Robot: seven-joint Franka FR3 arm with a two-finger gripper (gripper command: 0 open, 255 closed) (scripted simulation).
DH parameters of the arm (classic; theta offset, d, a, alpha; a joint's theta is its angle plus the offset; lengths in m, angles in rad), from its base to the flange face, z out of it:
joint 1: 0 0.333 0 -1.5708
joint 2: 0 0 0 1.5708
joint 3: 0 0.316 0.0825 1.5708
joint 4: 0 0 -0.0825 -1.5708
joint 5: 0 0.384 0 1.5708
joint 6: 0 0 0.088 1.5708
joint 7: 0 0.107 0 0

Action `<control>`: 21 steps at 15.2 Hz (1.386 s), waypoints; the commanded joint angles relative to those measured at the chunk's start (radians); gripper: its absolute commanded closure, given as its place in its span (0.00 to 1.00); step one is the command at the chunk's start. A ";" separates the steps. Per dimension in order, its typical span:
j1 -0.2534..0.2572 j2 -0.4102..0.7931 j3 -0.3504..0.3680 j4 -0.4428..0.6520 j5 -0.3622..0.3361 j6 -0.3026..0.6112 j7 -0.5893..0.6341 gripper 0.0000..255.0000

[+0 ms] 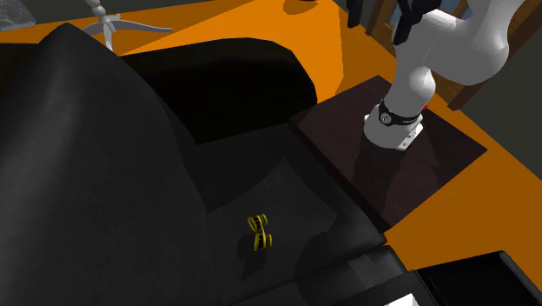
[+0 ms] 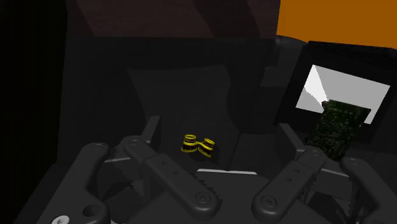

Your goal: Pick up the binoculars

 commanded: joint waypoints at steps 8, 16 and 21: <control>0.027 0.058 0.019 -0.185 -0.033 0.291 -0.086 0.00; 0.055 0.238 0.035 -0.309 -0.069 0.654 -0.170 0.00; 0.068 0.411 0.045 -0.332 -0.097 0.888 -0.211 0.00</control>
